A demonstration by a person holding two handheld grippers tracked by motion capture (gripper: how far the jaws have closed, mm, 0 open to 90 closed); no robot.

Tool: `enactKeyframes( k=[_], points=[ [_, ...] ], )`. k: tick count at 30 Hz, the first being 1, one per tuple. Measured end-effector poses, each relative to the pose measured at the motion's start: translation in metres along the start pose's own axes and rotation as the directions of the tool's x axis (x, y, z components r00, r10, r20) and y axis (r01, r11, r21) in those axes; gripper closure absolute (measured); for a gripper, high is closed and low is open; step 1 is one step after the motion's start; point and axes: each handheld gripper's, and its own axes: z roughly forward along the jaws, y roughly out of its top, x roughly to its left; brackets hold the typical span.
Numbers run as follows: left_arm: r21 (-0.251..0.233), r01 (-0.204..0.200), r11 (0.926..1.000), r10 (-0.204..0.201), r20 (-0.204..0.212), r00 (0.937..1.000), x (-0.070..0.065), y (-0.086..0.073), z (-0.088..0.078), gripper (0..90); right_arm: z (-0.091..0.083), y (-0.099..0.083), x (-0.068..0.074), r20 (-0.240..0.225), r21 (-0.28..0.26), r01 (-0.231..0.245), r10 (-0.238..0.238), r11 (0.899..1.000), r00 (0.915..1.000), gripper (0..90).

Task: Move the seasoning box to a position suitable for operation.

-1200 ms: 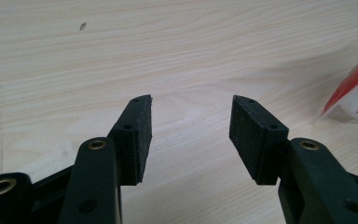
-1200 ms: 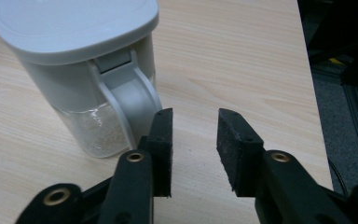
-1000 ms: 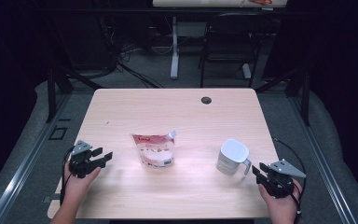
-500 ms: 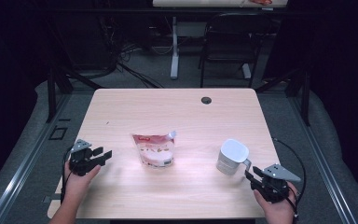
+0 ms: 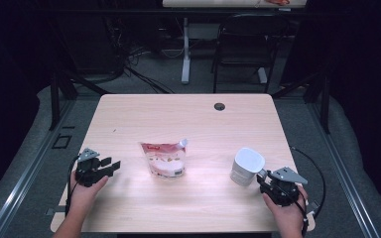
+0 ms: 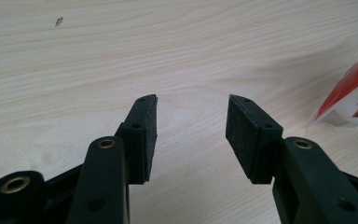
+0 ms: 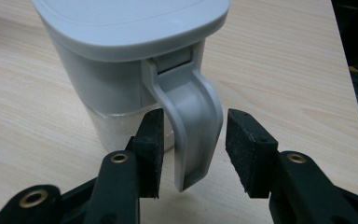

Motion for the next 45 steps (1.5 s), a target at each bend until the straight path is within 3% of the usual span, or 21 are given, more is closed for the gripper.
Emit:
enactKeyframes(
  k=[9, 14, 45],
  points=[
    [0.004, -0.001, 1.0, 0.001, -0.005, 1.0, 0.0001, -0.0003, -0.0003, 56.8, 0.0044, 0.0034, 0.0019, 0.001, -0.004, 0.025, -0.025, 1.0, 0.9997, 67.2],
    [0.006, -0.001, 1.0, 0.001, -0.001, 1.0, 0.0004, -0.0003, 0.0002, 57.2, 0.0033, 0.0038, 0.0018, -0.005, 0.007, 0.056, -0.056, 0.998, 0.9984, 68.2],
    [-0.002, -0.006, 1.0, 0.006, -0.019, 0.9998, 0.0026, -0.0005, -0.0013, 56.5, -0.0004, 0.0024, -0.0006, -0.088, 0.005, 0.09, -0.089, 0.996, 0.9921, 68.4]
  ],
)
